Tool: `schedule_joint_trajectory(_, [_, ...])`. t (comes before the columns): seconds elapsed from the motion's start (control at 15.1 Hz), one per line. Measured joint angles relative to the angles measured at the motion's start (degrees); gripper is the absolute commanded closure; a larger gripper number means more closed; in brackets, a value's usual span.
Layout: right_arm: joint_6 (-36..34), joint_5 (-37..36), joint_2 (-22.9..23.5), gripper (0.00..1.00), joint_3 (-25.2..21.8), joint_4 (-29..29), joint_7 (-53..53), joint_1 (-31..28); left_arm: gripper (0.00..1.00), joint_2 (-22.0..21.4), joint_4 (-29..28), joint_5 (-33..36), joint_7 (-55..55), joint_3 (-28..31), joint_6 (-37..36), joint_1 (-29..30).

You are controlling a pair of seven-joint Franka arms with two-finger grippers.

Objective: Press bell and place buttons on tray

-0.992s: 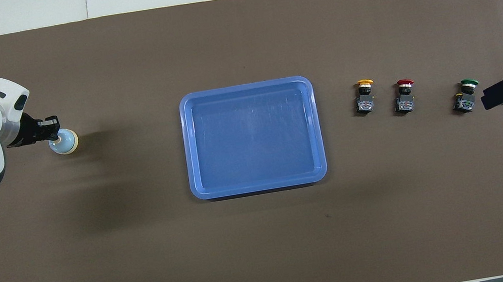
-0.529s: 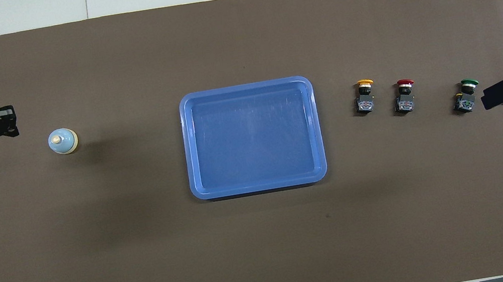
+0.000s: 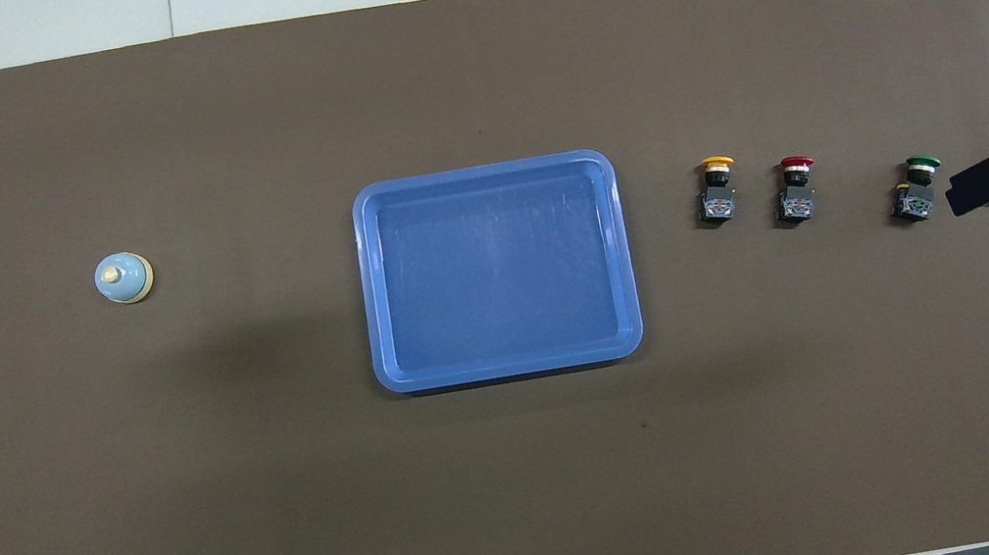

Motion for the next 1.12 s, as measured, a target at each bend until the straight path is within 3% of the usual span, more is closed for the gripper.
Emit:
schedule_joint_trajectory(0.33, [0.0,0.0,0.0,0.0,0.0,0.0,0.0,0.0,0.0,-3.5,-0.1,0.0,0.0,-0.2,-4.3,0.0])
schedule_joint_trajectory(1.12, [-1.1,0.0,0.0,0.0,0.1,-0.1,0.0,-0.5,0.0,-3.9,-0.8,0.0,0.0,-0.8,-6.5,-0.4])
